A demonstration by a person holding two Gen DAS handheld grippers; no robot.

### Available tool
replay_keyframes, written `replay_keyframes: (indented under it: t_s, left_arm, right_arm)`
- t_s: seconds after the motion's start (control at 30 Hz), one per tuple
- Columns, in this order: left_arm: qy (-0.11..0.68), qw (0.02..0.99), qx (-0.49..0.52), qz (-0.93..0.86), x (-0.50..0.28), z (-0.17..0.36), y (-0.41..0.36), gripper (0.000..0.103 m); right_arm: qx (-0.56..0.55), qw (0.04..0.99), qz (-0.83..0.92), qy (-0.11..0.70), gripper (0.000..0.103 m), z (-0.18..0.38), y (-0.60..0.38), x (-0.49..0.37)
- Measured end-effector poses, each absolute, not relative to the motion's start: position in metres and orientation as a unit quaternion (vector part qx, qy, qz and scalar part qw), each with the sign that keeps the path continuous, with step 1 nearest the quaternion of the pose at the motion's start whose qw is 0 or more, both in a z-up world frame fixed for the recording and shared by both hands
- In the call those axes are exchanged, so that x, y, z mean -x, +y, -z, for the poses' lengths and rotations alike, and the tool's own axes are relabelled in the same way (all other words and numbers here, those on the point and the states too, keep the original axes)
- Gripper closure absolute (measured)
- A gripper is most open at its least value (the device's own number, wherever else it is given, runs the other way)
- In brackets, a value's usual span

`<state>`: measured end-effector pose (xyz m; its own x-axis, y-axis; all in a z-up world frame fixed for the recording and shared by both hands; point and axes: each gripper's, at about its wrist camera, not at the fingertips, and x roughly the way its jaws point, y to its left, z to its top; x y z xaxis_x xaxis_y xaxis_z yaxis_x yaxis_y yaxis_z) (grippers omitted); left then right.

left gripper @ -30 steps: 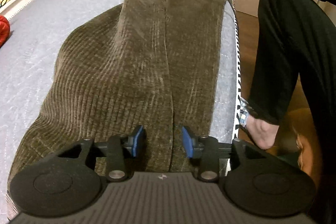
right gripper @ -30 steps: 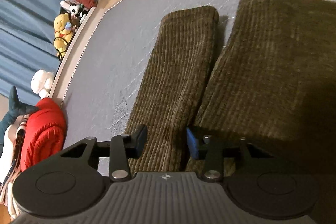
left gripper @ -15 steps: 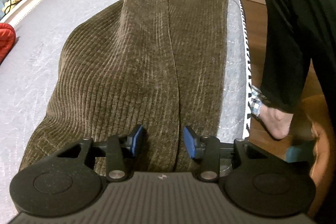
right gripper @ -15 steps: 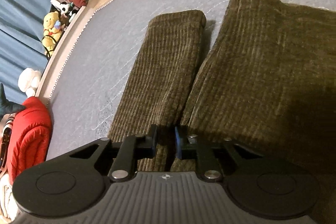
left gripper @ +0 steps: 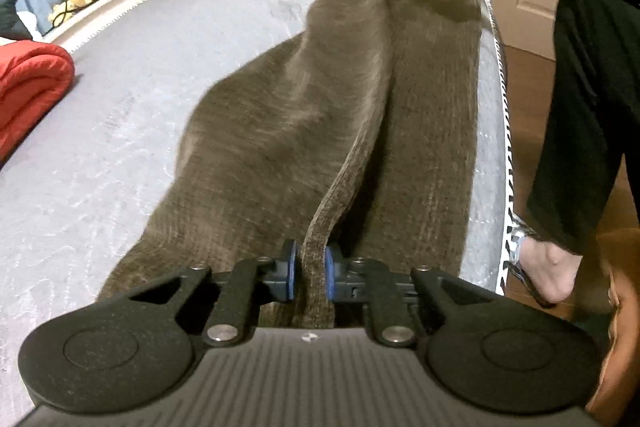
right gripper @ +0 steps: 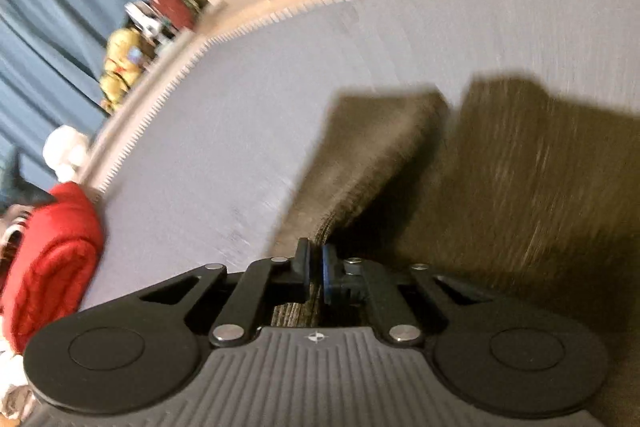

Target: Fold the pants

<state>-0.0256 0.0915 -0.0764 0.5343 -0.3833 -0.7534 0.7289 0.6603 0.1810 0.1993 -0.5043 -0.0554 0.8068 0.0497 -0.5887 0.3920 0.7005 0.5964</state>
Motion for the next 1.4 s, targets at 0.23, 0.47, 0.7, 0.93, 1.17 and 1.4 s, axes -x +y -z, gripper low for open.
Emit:
replay_keyframes:
  t_s: [0.23,0.47,0.7,0.93,1.17,1.4]
  left_arm:
    - [0.363,0.822,-0.249,0.361,0.035,0.066,0.1,0.089]
    - [0.408,0.778,-0.271,0.392,0.047,0.076,0.097,0.087]
    - [0.353,0.819,-0.204,0.404,0.047,0.038,0.111,0.058]
    - [0.291,0.876,-0.165,0.347,0.037,0.019,0.11,0.038]
    - [0.301,0.868,-0.195,0.343,0.033,0.032,0.09,0.038]
    - [0.325,0.849,-0.203,0.363,0.025,0.051,0.075,0.038]
  right_arm:
    - [-0.382,0.875,0.134,0.267,0.099,-0.011,-0.518,-0.108]
    - [-0.35,0.82,0.217,0.398,0.098,0.047,-0.535,-0.059]
    - [-0.449,0.802,0.214,0.331,0.051,0.06,-0.583,-0.057]
    - [-0.499,0.783,0.213,0.305,0.052,0.085,-0.625,-0.071]
    - [-0.48,0.787,0.231,0.311,0.052,0.105,-0.635,-0.083]
    - [-0.469,0.791,0.253,0.298,0.058,0.113,-0.656,-0.086]
